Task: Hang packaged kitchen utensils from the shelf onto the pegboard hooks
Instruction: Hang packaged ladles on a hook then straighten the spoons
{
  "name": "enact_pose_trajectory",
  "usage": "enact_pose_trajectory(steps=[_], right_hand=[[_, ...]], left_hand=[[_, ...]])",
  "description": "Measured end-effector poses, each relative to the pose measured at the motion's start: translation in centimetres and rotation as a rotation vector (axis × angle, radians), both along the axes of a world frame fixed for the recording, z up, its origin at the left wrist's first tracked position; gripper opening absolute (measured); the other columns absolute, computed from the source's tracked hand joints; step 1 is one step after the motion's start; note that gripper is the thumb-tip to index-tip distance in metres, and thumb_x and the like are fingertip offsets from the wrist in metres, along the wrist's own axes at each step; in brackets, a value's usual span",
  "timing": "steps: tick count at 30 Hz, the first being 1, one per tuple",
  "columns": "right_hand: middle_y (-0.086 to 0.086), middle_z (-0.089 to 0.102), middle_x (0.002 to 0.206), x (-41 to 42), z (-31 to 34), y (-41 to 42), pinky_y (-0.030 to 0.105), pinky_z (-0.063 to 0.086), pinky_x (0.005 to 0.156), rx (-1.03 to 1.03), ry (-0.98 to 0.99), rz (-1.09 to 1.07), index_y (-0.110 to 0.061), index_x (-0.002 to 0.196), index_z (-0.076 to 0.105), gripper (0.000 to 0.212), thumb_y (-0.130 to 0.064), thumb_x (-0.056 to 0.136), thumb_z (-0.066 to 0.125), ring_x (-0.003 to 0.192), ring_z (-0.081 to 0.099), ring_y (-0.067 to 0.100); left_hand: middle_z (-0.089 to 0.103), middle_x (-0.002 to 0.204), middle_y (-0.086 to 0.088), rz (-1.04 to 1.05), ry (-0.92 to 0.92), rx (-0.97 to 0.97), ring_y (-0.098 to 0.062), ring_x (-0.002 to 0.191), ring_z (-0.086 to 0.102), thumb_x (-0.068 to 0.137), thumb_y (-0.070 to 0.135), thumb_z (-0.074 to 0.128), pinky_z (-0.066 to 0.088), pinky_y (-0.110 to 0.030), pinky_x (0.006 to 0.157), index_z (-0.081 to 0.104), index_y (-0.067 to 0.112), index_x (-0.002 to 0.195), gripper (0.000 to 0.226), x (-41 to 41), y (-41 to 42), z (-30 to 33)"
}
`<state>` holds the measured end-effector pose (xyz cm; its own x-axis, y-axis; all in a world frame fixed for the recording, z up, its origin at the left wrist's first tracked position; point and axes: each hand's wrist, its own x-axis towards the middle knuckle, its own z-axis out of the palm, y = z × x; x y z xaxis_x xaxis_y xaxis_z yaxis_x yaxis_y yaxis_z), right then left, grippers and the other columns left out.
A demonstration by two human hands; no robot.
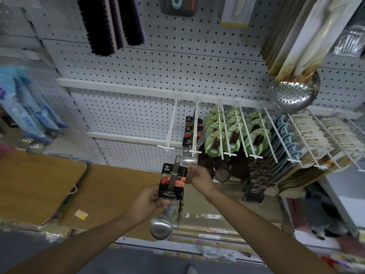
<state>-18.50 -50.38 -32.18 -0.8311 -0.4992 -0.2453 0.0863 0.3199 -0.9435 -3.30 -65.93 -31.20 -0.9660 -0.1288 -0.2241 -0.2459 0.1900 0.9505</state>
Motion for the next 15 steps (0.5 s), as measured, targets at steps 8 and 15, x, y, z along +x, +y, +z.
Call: enact_pose_trajectory(steps=[8,15], right_hand=[[0.004,0.071,0.093,3.4,3.0,2.9,0.023,0.052,0.074,-0.247,-0.082,0.114,-0.007,0.102,0.065,0.040,0.010,0.065,0.066,0.085,0.067,0.012],[0.011,0.075,0.093,4.2,2.9,3.1,0.028,0.057,0.080,-0.348,0.030,-0.086,0.000,0.101,0.070,0.015,-0.003,0.086,0.070,0.086,0.072,0.017]], left_hand=[[0.077,0.099,-0.007,-0.028,0.019,0.031,-0.024,0.097,0.073,0.083,-0.002,0.074,0.058,-0.038,0.084,0.069,0.014,0.100,0.024,-1.9,1.4,-1.8],[0.076,0.095,-0.015,-0.062,0.036,0.045,-0.029,0.088,0.074,0.084,0.000,0.075,0.061,-0.041,0.079,0.067,0.004,0.103,0.020,-2.7,2.7,-3.1]])
